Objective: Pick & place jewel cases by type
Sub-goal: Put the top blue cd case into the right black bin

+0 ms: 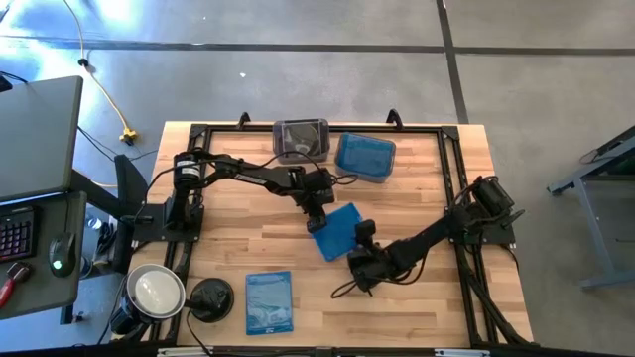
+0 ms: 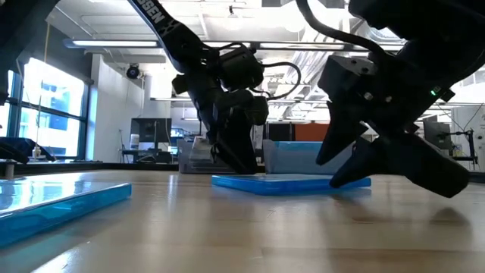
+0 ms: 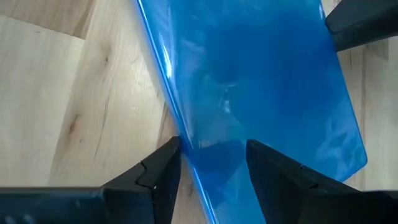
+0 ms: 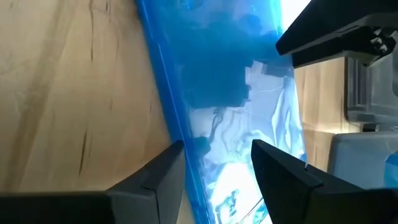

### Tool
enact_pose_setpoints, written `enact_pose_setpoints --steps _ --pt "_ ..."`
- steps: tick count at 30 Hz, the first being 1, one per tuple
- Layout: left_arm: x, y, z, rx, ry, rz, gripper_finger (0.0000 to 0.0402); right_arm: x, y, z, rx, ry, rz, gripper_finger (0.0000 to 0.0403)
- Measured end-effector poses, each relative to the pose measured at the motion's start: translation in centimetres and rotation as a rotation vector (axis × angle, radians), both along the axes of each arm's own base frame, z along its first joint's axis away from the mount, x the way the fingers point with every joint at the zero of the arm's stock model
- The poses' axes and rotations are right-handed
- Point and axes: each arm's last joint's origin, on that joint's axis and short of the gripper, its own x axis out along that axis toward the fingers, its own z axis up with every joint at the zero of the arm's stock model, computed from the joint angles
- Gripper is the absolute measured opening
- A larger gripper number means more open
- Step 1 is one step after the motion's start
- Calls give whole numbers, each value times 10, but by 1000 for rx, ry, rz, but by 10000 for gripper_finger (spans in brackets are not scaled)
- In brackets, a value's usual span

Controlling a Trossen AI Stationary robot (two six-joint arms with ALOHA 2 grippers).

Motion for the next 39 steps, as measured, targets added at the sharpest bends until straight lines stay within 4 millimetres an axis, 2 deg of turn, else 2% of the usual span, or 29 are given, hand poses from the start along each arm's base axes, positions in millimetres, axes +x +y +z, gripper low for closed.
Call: enact_pose_setpoints --steps 6,13,16,21,39 --pt "0 -1 0 -35 -4 -23 177 1 2 0 32 -7 18 177" --pt "0 -3 0 -30 -1 -10 177 10 11 5 34 -31 165 177" --pt "1 -3 0 -62 2 1 177 13 11 8 5 -77 137 177" --pt "1 -4 0 -87 2 1 177 14 7 7 58 -80 112 172" --pt "1 -4 0 -162 29 64 177 9 17 7 -16 -33 207 31"
